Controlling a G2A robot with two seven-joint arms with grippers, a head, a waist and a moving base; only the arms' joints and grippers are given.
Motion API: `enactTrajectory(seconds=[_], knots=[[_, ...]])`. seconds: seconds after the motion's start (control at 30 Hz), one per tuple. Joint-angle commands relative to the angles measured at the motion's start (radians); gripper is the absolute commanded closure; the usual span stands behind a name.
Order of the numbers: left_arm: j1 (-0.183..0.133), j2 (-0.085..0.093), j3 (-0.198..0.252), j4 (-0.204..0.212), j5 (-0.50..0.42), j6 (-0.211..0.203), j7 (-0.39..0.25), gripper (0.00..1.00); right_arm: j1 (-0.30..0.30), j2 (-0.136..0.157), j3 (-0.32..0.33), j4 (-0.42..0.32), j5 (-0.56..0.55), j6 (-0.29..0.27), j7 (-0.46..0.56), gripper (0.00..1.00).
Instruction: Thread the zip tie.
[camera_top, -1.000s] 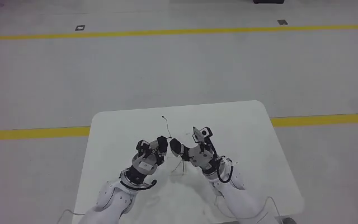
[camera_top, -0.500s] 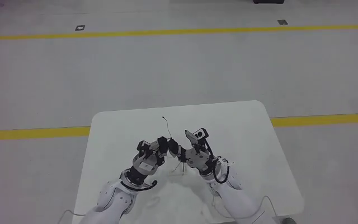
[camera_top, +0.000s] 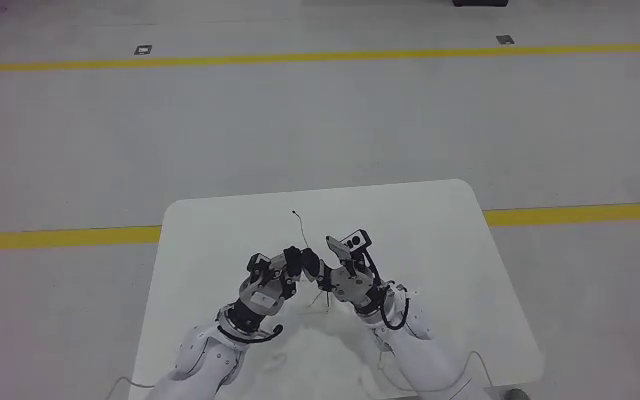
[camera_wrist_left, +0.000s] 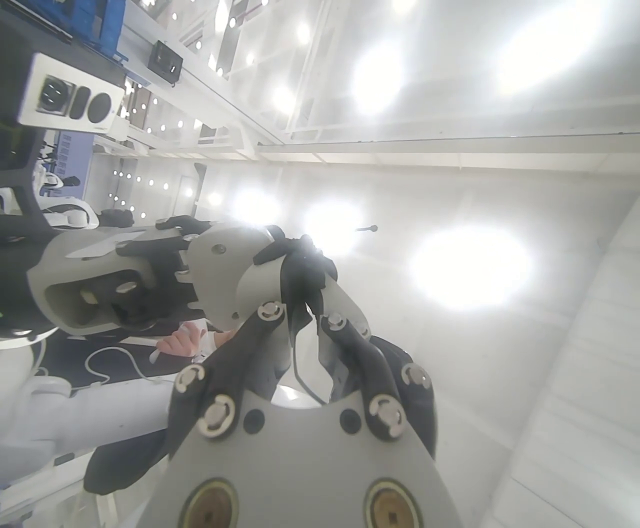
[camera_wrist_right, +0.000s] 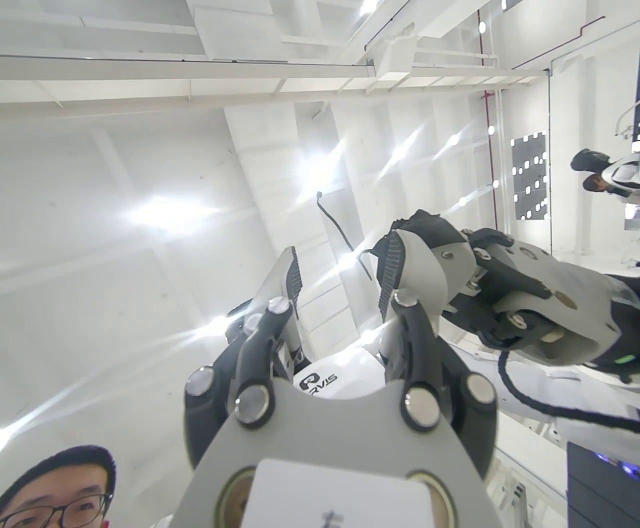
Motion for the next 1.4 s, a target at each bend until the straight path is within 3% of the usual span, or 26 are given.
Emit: enactTrajectory(seconds=[0.0,0.33,0.53,0.93,1.37], knots=[[0.000,-0.001,0.000,0.000,0.000,0.000,-0.001,1.00,-0.001,-0.001,0.001,-0.001,-0.002,0.002,0.001,0.67],[0.004,-0.004,0.001,-0.003,0.006,0.002,0.000,1.00,-0.007,-0.007,0.006,0.000,-0.011,0.010,0.005,0.76],[0.007,-0.006,0.002,-0.005,0.008,0.002,0.000,1.00,-0.011,-0.010,0.010,0.000,-0.018,0.014,0.005,0.89],[0.013,-0.009,0.000,-0.008,0.011,0.003,-0.003,1.00,-0.024,-0.015,0.018,-0.006,-0.035,0.022,0.009,0.89],[0.025,-0.010,-0.008,-0.012,0.014,0.007,-0.008,1.00,-0.033,-0.020,0.023,-0.011,-0.051,0.023,0.007,1.00]])
